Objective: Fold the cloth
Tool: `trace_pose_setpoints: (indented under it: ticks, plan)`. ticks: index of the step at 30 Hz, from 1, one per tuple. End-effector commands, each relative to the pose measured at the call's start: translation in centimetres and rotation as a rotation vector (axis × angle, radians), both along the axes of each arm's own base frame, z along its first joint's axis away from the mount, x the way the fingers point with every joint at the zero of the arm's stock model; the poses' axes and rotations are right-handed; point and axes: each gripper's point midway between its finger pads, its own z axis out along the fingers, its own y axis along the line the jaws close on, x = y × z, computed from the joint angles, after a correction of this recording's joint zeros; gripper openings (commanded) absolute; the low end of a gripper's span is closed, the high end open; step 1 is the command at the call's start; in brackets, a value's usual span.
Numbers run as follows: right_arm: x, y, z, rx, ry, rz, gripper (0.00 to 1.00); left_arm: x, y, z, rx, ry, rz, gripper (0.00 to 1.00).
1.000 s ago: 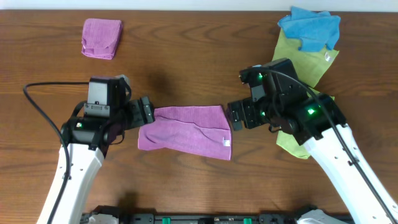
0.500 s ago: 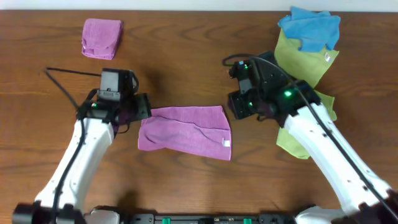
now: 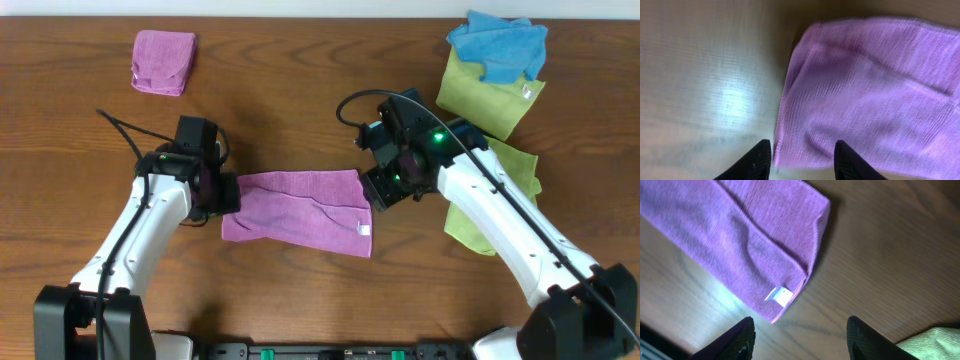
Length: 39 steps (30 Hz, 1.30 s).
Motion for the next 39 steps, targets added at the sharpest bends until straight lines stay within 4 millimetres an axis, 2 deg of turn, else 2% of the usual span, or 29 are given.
trace_pose_setpoints:
  ticks: [1,6,10,11,13,14,16,17,20,23,32,39]
  plan:
    - [-1.6,0.3,-0.5,0.018,0.047,0.068,0.59,-0.5,0.5,0.0,0.02,0.028,-0.007,0.43]
    - [-3.8,0.3,-2.1,0.039,0.131,0.105,0.61,-1.3,0.0,0.1,-0.01,0.058,-0.022,0.42]
    - [-3.2,1.1,-3.2,0.086,0.099,0.109,0.55,-0.1,-0.2,0.2,-0.015,0.008,-0.022,0.42]
    - [-2.7,1.4,-3.2,0.1,0.078,0.099,0.48,0.7,-0.3,0.3,-0.02,-0.022,-0.017,0.41]
    - [-1.3,2.1,-2.9,0.127,0.026,0.079,0.14,2.3,-0.5,0.6,-0.035,-0.084,0.018,0.36]
    - [-0.8,2.4,-2.7,0.139,0.003,0.075,0.02,2.9,-0.5,0.8,-0.039,-0.107,0.026,0.27]
    - [0.1,2.8,-2.5,0.155,-0.031,0.068,0.02,3.9,-0.7,1.0,-0.046,-0.147,0.033,0.1]
    - [0.6,3.1,-2.5,0.165,-0.048,0.062,0.02,4.5,-0.7,1.2,-0.049,-0.172,0.032,0.06]
    - [1.7,3.6,-2.8,0.182,-0.072,0.044,0.02,5.6,-0.9,1.6,-0.055,-0.219,0.031,0.06]
    - [1.9,3.7,-4.1,0.173,-0.046,0.039,0.02,6.2,-1.0,1.6,-0.059,-0.243,0.029,0.06]
    - [1.8,4.8,-6.2,0.156,-0.017,0.062,0.02,7.2,-1.2,-1.6,-0.057,-0.198,0.014,0.06]
    - [2.7,4.6,-6.7,0.128,-0.049,0.054,0.01,7.9,-1.3,-2.6,-0.057,-0.2,0.013,0.06]
